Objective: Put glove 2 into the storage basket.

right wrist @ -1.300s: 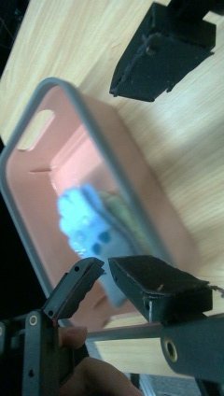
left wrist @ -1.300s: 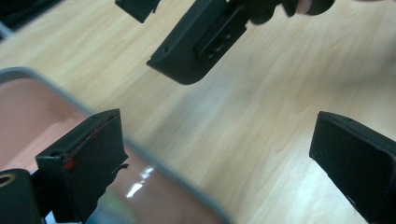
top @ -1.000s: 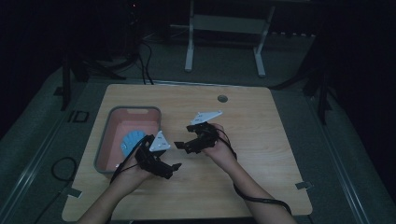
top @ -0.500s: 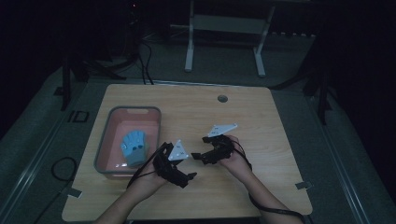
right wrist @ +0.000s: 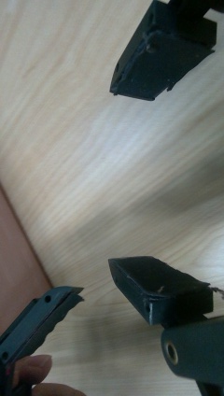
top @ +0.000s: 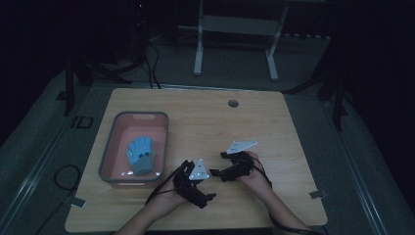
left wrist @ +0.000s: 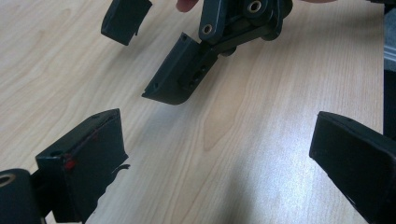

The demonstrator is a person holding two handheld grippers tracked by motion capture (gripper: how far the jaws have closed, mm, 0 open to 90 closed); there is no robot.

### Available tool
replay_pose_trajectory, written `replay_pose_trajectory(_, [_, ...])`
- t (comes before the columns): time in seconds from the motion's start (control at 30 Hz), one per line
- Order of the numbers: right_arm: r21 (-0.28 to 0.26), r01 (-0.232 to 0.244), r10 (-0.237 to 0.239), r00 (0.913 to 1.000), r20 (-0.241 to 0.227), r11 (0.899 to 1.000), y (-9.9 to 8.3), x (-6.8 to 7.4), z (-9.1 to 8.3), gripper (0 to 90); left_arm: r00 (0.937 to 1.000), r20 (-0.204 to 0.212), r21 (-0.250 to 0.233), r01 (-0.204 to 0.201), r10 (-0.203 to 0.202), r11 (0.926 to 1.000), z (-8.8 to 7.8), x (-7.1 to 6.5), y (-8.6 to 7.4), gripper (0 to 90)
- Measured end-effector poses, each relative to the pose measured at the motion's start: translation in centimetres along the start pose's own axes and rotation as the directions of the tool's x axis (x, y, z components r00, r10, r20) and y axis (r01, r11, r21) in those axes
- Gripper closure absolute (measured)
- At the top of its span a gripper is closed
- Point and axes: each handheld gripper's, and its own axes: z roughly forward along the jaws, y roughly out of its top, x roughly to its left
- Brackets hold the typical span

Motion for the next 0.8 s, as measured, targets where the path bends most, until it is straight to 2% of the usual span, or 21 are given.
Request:
replay_pose_trajectory(0.2, [-0.009,-0.024,0.024,0.9997,0.008,1.000,-1.4,-0.3,-0.4,13.9,0.9998,0.017,0.000,-0.013,0.013,0.9999,1.1,-0.4,-0.7,3.7])
replay_pose_trajectory(0.43, [-0.012,-0.029,0.029,0.9992,0.028,1.000,-2.7,-0.5,-0.8,14.0,0.9991,0.031,0.003,-0.030,0.030,0.9995,2.1,-0.7,-1.6,3.7])
replay_pose_trajectory(0.8, [-0.010,-0.044,0.044,0.9981,0.043,0.999,-4.5,-0.5,-1.8,14.0,0.9987,0.048,-0.011,-0.016,0.016,0.9998,2.5,-1.0,-2.5,3.7])
